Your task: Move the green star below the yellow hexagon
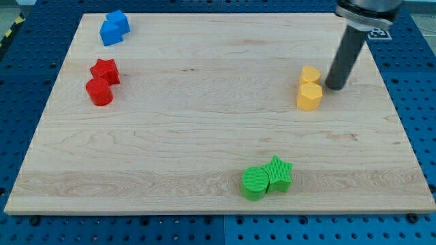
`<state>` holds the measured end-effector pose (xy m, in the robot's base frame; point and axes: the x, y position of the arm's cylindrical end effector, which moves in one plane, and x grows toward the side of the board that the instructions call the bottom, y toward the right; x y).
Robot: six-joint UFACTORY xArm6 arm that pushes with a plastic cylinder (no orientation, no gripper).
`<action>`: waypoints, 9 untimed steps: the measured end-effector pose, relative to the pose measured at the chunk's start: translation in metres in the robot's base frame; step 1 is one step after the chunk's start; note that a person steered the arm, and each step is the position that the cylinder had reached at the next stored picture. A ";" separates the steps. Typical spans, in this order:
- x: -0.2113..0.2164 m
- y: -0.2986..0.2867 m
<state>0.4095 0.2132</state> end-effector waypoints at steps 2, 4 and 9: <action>0.046 0.000; 0.049 0.000; 0.108 -0.048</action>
<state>0.5174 0.1647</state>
